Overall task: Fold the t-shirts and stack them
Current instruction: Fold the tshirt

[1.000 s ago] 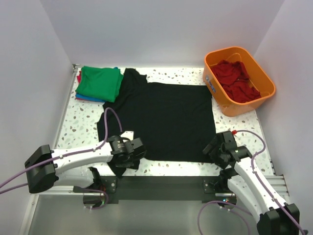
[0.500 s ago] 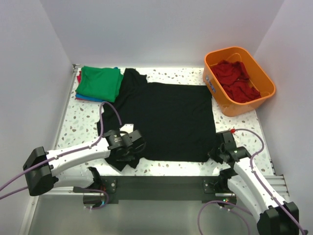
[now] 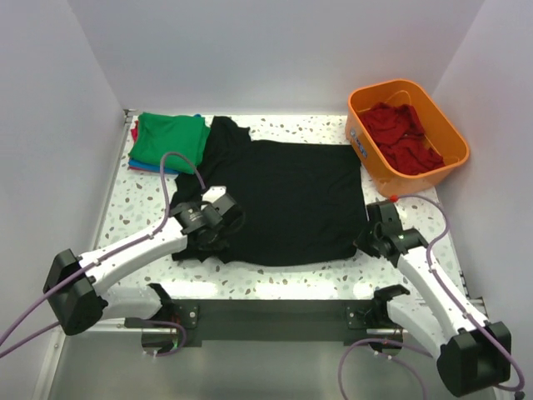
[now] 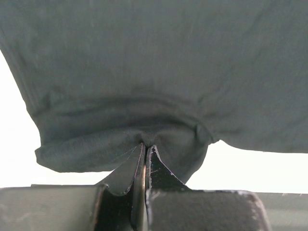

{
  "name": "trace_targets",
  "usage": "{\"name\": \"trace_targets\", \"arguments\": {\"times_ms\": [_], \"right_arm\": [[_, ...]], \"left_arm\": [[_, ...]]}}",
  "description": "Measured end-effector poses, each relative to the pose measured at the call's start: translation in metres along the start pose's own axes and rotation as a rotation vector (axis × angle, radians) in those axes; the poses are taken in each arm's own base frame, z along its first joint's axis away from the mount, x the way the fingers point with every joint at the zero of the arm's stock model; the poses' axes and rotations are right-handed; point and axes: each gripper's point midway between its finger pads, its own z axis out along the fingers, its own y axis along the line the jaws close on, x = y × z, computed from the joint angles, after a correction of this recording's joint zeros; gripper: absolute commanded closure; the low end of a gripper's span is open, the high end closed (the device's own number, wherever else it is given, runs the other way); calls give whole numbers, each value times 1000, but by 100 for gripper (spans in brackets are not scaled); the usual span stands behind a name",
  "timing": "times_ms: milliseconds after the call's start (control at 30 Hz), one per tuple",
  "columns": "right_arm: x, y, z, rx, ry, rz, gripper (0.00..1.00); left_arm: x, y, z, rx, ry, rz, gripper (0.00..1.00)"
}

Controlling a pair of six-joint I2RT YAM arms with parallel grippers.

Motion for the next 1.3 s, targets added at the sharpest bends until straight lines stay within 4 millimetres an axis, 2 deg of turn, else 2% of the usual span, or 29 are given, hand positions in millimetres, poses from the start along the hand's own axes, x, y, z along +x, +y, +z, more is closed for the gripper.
{"name": "trace_targets", "arguments": {"times_ms": [467,567,600,733,767,800,833,867,900,933,967,1000,1067,1133,1167,1300], "right_arm": [[-55,42,14,1,-94,-77,100],[-67,51,19,13,-115,-96,100],[-70,53,21,15,-121,-101,100],[-82,62,32,28,-138,-113,100],[-85,64,35,34,-140,-115,100],[-89,68,40,37,-142,-117,99],[-92,71,45,42,-143,-118,94],[-95,73,49,47,-148,-119,84],[-98,75,52,54,-151,-122,80],[-100,76,55,64,-150,-129,74],[-103,77,57,73,-152,-134,56],[-108,79,58,79,-160,-134,50],[-115,84,58,78,-172,-148,29],[-120,89,55,64,-184,-158,18],[-122,91,53,54,-187,-163,3],[-114,97,45,-12,-172,-180,1]], "left_arm": [[-99,0,35,-59,-152,-44,100],[-116,1,46,-75,-172,-28,100],[-127,0,57,-88,-180,-8,100],[-139,1,70,-113,-176,19,99],[-144,1,75,-120,-177,21,93],[-150,2,81,-129,-180,20,70],[-155,5,87,-142,-175,25,54],[-159,8,93,-154,-170,27,39],[-164,11,98,-164,-169,18,12],[-168,15,105,-178,-165,21,1],[-172,18,110,-190,-162,16,0],[-176,20,114,-200,-161,9,0],[-183,24,119,-212,-161,-2,0],[-188,24,117,-210,-171,-11,0],[-189,23,115,-201,-176,-14,0],[-185,18,104,-135,-199,-34,0]]}}
